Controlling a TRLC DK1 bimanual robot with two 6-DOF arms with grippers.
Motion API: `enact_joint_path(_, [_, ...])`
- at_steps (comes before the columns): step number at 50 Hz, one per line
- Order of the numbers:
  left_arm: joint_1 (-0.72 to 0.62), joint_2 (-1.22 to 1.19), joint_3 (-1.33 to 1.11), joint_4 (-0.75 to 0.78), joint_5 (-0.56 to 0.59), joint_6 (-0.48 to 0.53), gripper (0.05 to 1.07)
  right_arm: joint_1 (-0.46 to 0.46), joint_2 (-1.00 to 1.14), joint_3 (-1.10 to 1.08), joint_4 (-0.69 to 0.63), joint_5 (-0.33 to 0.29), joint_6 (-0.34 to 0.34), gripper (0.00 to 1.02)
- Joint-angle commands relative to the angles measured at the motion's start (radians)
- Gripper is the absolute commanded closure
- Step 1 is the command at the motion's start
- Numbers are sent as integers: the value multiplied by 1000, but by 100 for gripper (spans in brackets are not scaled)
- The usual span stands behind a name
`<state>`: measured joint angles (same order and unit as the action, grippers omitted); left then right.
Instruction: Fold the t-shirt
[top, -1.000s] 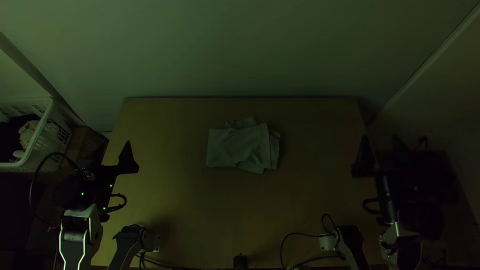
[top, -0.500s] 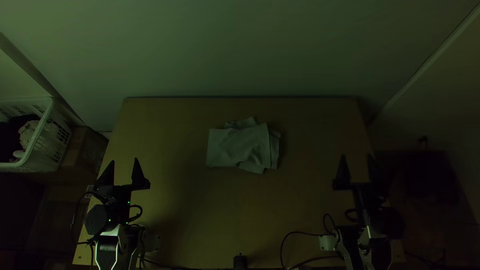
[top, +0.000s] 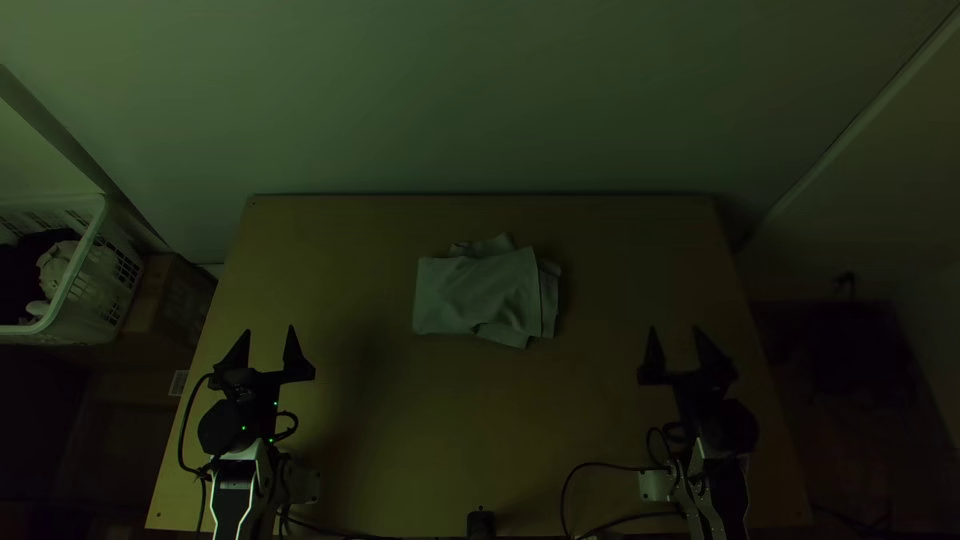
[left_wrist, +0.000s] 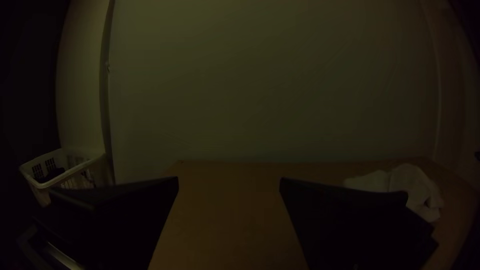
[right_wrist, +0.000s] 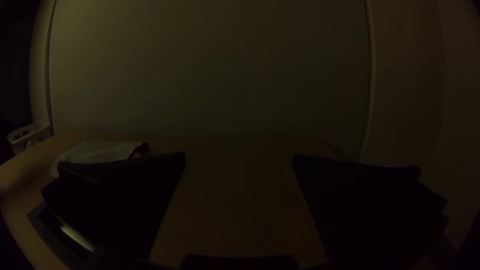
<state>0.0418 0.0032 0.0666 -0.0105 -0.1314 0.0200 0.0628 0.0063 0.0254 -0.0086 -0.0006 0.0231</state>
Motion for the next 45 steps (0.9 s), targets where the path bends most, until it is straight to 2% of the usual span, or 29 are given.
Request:
enact_joint_path(1, [12, 0, -40, -9, 10, 17, 10, -8, -6, -16, -13, 2, 14, 4])
enact_joint_path(45, [10, -3, -50, 17, 32, 20, 10, -3, -8, -16, -10, 7, 11, 4])
